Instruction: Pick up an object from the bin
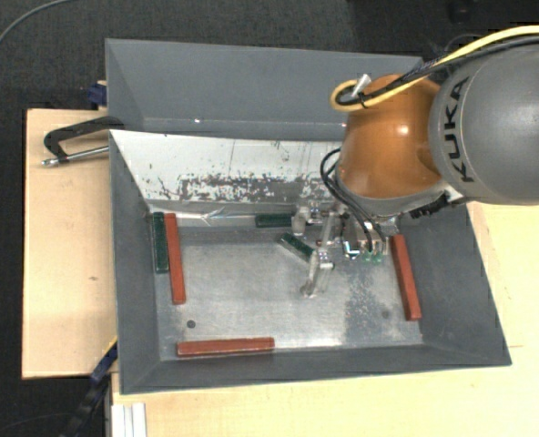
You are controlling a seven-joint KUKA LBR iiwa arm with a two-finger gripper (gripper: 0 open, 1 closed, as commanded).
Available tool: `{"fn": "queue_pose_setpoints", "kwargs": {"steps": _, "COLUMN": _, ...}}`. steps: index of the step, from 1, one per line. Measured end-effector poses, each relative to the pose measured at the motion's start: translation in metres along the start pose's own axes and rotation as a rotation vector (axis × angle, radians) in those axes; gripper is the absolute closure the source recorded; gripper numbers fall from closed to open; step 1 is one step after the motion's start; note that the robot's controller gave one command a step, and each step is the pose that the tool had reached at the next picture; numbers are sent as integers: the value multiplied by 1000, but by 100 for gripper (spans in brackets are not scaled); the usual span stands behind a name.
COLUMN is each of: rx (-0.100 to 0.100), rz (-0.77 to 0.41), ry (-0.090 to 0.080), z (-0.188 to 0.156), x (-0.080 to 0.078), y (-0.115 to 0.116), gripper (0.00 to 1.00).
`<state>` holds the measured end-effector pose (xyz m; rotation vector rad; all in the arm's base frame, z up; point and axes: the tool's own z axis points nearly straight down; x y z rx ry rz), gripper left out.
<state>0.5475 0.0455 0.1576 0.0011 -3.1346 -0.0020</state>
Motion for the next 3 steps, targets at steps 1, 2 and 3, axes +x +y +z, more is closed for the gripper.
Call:
{"fn": "queue_pose_setpoints", "kwargs": {"steps": 1, "rx": 0, "rz": 90, "ry": -6, "z": 87, "x": -23, "y": -46, "gripper": 0}}
{"fn": "queue_pose_setpoints", "kwargs": {"steps": 2, "rx": -1, "rz": 90, "ry": -6, "z": 87, "x": -23, "y": -46, "gripper": 100}}
{"fn": "queue_pose_setpoints", "kwargs": {"steps": 3, "rx": 0, "rz": 60, "ry": -24, "z": -117, "x": -29, "y": -41, "gripper": 100}}
